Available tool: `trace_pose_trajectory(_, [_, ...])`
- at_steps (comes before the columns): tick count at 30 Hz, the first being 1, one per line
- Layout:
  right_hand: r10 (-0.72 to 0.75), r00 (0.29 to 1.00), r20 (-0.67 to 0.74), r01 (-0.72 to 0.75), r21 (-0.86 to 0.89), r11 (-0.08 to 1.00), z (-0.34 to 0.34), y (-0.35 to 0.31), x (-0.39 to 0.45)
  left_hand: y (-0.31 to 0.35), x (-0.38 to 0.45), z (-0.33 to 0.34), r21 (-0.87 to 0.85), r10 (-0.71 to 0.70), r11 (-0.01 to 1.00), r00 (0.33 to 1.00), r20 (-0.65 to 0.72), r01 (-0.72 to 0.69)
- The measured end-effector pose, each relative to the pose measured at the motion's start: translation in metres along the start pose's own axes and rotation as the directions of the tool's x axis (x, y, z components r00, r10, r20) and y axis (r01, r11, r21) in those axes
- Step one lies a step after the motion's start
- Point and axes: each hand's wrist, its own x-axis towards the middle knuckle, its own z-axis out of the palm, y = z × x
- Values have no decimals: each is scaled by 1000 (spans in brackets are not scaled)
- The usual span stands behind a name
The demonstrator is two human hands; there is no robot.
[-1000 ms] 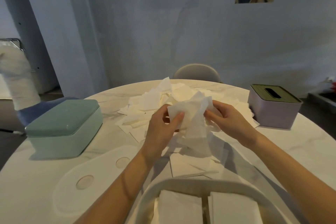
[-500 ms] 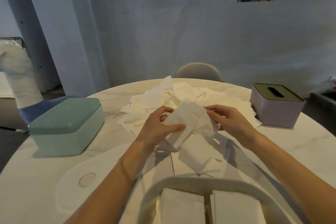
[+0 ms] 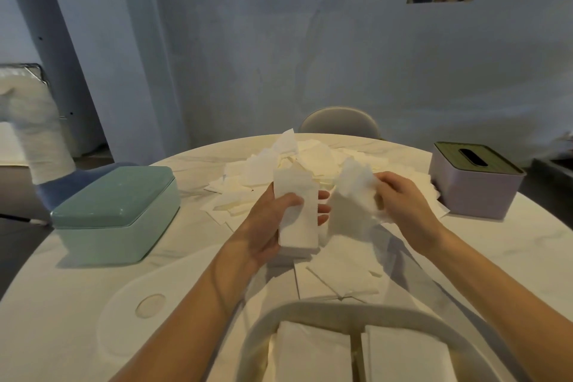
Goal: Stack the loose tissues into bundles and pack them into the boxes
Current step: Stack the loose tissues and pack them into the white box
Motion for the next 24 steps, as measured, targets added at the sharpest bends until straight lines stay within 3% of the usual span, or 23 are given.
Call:
trace_pose_trajectory(2, [16,999,-44,-14,46,999,-3,-10,-3,-3,3,0,-17,-22,1000,1000,-1,22])
trace_pose_trajectory(5, [-43,998,50,37,124,992,-3,-26,-9,-7,5,2,-103,-103,989,995,9,103])
trace_pose_trajectory(8, [-100,986,131,116,-121,986,10,-34,-13,-15,10,5,-137,-59,989,998,9,60])
trace_pose_trajectory(10, [-104,988,114,129,-244,961,19,-35,-15,-18,11,10,-115,-12,993,1000,-20,10])
trace_pose_trajectory(13, [-122,991,48,129,-206,970,19,-32,-17,-20,12,17,-113,6,994,999,-38,-10])
trace_pose_trajectory(17, [-102,993,61,111,-159,981,17,-31,-18,-18,9,19,-159,-3,987,999,-46,-5])
trace_pose_trajectory(21, [-16,997,73,20,-62,998,16,-34,-18,-22,12,16,-251,-52,967,998,-47,39])
trace_pose_trajectory(24, [51,994,97,-54,33,998,13,-38,-19,-22,7,18,-221,-63,974,997,-45,51])
